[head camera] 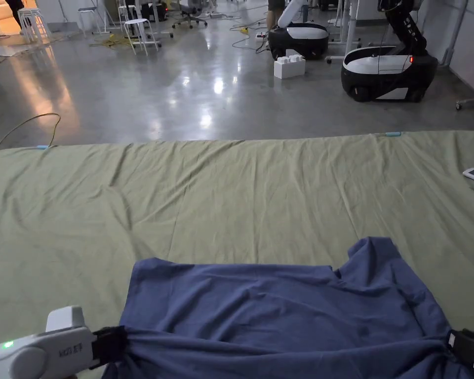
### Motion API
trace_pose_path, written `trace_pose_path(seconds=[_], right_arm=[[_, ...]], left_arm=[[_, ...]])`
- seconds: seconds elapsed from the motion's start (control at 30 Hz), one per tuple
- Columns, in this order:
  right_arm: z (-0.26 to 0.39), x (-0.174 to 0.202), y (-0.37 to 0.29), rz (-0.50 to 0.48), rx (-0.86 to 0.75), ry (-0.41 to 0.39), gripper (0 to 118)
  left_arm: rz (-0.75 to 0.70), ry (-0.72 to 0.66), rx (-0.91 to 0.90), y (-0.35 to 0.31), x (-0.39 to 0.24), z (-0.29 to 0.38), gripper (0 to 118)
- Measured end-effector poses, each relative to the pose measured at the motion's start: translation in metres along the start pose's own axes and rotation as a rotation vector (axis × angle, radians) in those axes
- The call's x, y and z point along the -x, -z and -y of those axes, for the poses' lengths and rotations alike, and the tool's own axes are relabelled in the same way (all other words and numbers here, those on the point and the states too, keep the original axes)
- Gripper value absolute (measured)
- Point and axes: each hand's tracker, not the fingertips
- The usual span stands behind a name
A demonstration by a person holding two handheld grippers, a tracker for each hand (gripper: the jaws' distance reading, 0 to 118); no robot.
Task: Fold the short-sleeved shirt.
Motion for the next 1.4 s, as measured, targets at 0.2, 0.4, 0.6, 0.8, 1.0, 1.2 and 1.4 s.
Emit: trace_pose_path(seconds=[0.2,0.4,0.6,0.8,1.0,1.2,1.4], right_arm=[[-0.004,-0.014,-0.04,-0.041,-0.086,0.011,66],[0.002,0.003,-0.156,-0.119,-0.327,-0.099,66],[0.043,0.057,-0.267,-0.147,-0.548,-0.191,66],[0.089,0.1,-0.327,-0.149,-0.667,-0.296,47],[0.11,0.118,-0.36,-0.118,-0.743,-0.315,7],[0.11,0.125,-0.364,-0.168,-0.746,-0.327,0],[0.108,0.123,-0.366,-0.181,-0.714,-0.293,0]], left_arm=[[-0.032,0.043,-0.153,-0.061,0.003,0.003,79],[0.055,0.199,-0.5,-0.213,-0.026,0.024,79],[-0.018,0.356,-0.764,-0.321,-0.076,0.094,79],[-0.062,0.357,-0.845,-0.362,-0.094,0.147,46],[0.042,0.401,-0.859,-0.388,-0.094,0.177,3],[0.033,0.372,-0.824,-0.394,-0.104,0.181,2],[0.067,0.347,-0.786,-0.387,-0.103,0.176,2]])
